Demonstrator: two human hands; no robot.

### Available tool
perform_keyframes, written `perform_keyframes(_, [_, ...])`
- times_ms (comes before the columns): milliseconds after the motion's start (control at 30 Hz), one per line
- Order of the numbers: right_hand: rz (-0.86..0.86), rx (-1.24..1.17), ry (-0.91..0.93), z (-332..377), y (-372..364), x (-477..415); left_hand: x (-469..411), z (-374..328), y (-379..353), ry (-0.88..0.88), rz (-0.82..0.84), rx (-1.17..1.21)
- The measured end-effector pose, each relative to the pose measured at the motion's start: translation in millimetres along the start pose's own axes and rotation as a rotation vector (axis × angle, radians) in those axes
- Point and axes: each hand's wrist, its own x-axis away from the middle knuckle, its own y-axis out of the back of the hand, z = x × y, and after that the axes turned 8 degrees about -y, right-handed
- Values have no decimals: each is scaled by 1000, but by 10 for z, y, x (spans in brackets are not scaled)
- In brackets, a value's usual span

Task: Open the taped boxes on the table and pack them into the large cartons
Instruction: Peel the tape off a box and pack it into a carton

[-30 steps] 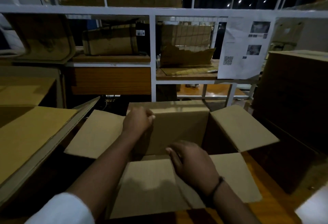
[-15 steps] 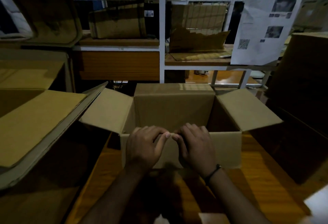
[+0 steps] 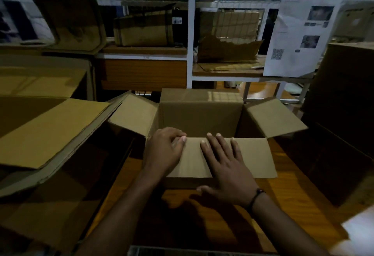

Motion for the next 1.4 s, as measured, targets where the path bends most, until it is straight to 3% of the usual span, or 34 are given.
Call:
perform_keyframes(133, [17,-4,-54,-96,490,39,-84,-52,348,212,56,36])
perform_keyframes(200, [-199,-69,-76,-171,747,-6,-141,-56,554,296,-29,144])
perform_keyframes(300, [-588,-119,-136,-353,939,-195,-190,-87,697,313,-288,233])
perform_keyframes(400, [-698,-131,-191,-480,857,-507,-137,-135,518,237,-362,198])
perform_keyframes(667, [-728,-23,-235,-388,290,-686,40,63,72,112,-246,-89])
perform_keyframes(867, [-564,-90,-417,-379,-206,-526,236,296,-116,107,-8,-335])
perform_keyframes(1033, [-525,-199,-591,-628,-485,-229,524,353,-222,151,-21,-382])
perform_keyframes(1233, [-520,-194,-341,-810,-524,-173,465,359,-212,153,-21,-98])
perform_keyframes(1400, [-544,-141,-276,-872,-504,-205,441,368,-223,79,-35,-89])
